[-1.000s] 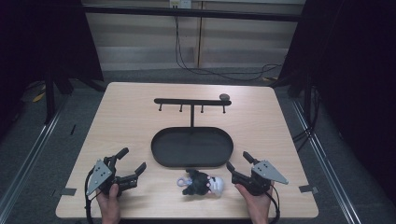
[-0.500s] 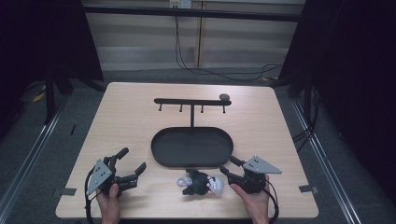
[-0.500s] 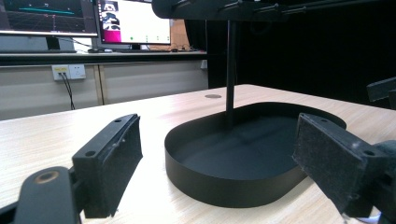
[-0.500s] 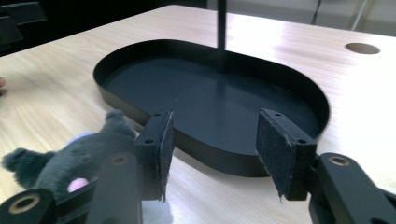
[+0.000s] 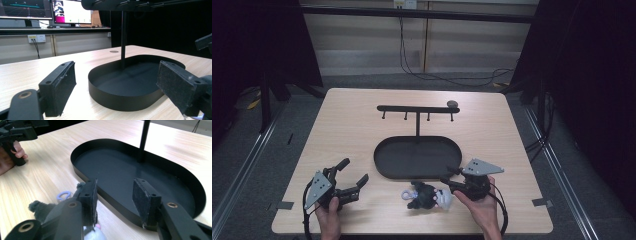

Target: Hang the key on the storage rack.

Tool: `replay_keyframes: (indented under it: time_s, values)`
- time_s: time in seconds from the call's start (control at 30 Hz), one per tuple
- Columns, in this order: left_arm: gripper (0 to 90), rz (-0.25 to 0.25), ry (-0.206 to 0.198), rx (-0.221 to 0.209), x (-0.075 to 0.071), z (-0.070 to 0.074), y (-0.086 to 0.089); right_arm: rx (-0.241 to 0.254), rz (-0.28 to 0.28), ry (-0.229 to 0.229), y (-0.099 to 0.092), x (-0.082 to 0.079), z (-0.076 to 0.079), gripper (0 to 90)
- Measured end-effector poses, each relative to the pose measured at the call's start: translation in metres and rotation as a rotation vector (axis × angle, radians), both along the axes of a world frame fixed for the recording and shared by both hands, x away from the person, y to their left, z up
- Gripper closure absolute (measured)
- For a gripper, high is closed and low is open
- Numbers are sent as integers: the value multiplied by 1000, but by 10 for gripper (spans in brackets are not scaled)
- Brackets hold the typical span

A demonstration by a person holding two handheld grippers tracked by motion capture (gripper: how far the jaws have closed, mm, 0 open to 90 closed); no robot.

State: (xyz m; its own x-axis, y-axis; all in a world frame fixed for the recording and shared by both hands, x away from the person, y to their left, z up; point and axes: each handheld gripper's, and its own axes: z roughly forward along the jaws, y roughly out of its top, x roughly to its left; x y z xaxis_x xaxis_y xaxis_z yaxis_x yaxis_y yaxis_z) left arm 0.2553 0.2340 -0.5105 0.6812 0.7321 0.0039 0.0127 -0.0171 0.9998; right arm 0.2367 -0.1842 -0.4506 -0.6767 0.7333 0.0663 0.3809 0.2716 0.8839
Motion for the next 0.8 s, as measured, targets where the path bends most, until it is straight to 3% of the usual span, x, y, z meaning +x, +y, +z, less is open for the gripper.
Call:
replay_keyframes:
  time_s: [0.13,0.23,0.6,0.8]
  values:
    - [153,0,0,-1,0,0,0,15,44,52,5,6,6,579]
    - [153,0,0,0,0,0,0,-47,64,90,13,11,10,574]
    - [153,1,-2,0,0,0,0,-83,201,185,37,28,22,612]
    - [153,0,0,-1,0,0,0,-183,323,275,63,39,24,653]
